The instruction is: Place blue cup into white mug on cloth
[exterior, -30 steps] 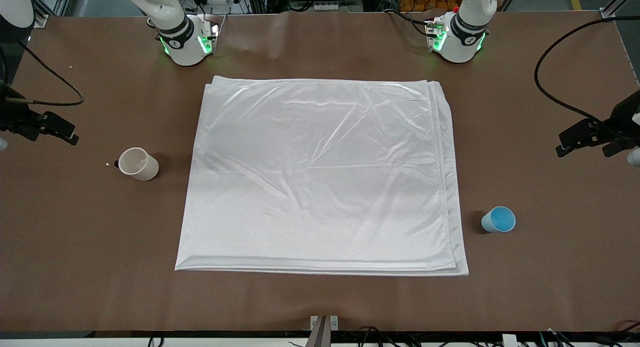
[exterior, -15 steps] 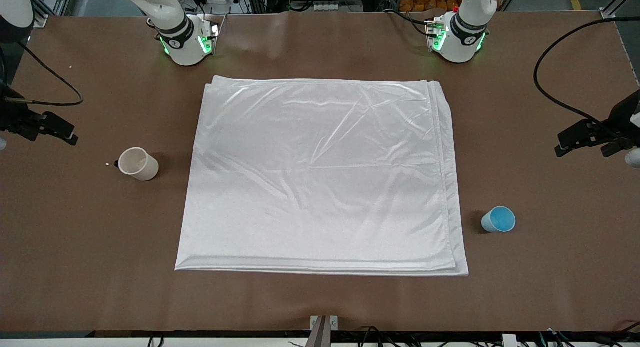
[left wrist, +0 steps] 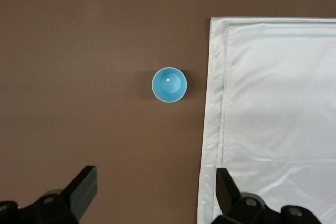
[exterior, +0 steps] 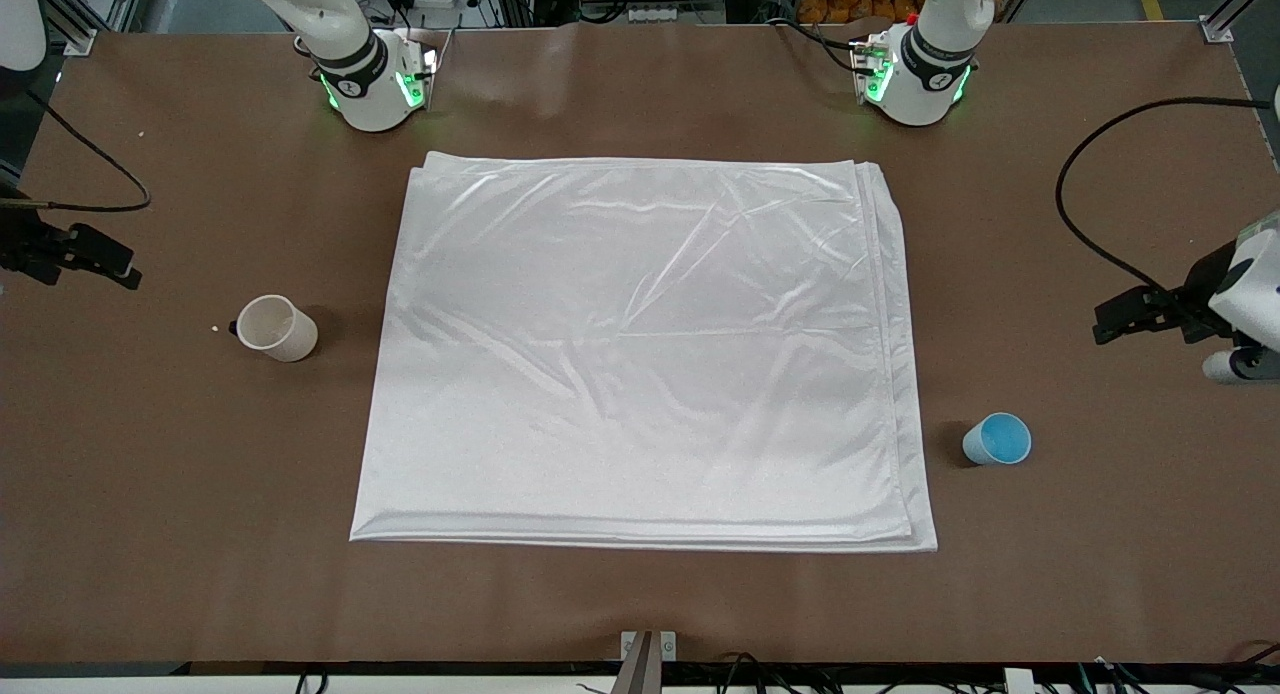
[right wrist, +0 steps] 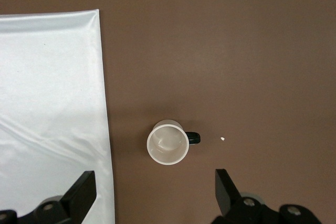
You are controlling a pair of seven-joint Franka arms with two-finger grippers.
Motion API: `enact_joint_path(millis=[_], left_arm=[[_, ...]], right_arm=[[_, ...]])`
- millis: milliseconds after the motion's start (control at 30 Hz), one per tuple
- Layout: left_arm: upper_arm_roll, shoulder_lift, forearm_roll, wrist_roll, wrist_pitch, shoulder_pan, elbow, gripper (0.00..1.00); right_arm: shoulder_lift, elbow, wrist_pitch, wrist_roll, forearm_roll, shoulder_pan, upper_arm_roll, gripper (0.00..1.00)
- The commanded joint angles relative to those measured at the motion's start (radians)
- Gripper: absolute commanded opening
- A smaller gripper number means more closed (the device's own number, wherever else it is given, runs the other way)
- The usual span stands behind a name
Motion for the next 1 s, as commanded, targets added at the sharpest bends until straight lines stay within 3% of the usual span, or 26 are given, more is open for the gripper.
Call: enact_joint_path(millis=[0, 200, 700, 967], left_arm=[[-0.004, 0.011, 0.031, 0.013, 0.159, 0.009, -0.115, 1.00], [-0.003, 0.046, 0.031, 0.007, 0.313, 0.007, -0.215, 1.00], [-0.001, 0.242, 0.054, 0.013, 0.399, 0.047, -0.173, 1.00], [-0.001, 0.296, 0.051, 0.013, 0.400, 0.045, -0.167, 1.00]], right_arm=[[0.025, -0.002, 0.011, -0.075, -0.008, -0.025, 0.004, 1.00], [0.045, -0.004, 0.013, -0.156, -0.014, -0.043, 0.004, 1.00], [0.058, -0.102, 0.100, -0.534, -0.032, -0.060, 0.004, 1.00], [0.069, -0.191, 0.174, -0.775, -0.032, -0.078, 0.004, 1.00]])
